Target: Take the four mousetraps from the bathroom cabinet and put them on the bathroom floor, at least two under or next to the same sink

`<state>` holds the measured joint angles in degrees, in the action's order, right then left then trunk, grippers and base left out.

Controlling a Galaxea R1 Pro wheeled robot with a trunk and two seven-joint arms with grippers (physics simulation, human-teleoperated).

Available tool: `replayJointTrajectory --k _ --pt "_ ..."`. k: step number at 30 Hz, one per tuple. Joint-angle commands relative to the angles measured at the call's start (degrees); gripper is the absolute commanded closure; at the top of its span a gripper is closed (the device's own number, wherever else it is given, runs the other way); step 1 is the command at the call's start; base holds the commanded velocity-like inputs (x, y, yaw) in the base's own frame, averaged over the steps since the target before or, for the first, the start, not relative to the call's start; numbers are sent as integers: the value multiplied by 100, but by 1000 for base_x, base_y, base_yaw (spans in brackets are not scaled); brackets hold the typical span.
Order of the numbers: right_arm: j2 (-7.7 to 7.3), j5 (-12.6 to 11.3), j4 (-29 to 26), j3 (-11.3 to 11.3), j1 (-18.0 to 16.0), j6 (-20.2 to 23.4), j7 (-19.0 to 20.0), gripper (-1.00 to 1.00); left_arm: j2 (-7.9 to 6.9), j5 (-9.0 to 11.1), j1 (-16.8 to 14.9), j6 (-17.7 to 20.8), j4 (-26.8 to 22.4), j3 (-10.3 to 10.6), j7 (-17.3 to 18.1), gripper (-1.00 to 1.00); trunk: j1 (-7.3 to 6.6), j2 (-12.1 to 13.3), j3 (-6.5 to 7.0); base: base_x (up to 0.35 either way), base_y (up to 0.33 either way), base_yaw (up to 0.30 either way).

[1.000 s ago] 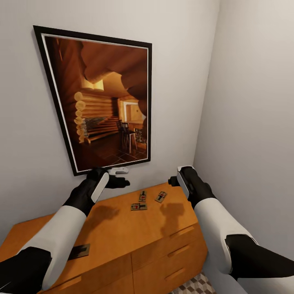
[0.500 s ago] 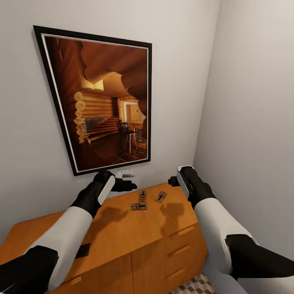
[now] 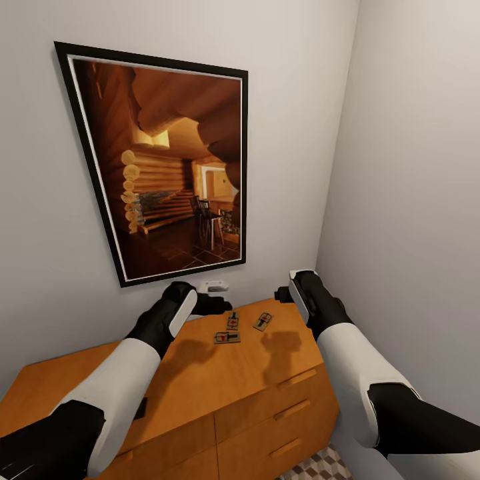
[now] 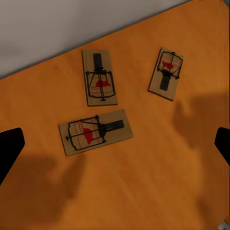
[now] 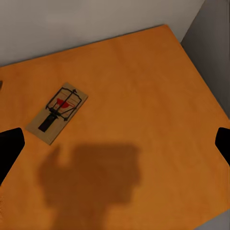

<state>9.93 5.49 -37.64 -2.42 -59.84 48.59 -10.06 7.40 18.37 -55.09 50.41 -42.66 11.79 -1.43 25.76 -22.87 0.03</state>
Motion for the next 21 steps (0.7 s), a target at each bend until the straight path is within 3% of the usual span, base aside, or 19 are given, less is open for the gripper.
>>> replayJointTrajectory --k 1,13,21 --pt "7 55 -7 -24 -1 26 20 -100 -2 19 -1 18 -6 8 -11 -100 2 -4 -3 0 0 -12" --pt "7 65 -22 -31 -1 44 -3 -100 -2 17 -2 13 -7 14 -27 -100 2 -4 -3 0 0 -156" --pt "7 66 -23 -34 -1 55 -5 -100 -2 17 -2 23 -12 16 -26 -100 2 -4 -3 0 0 -52"
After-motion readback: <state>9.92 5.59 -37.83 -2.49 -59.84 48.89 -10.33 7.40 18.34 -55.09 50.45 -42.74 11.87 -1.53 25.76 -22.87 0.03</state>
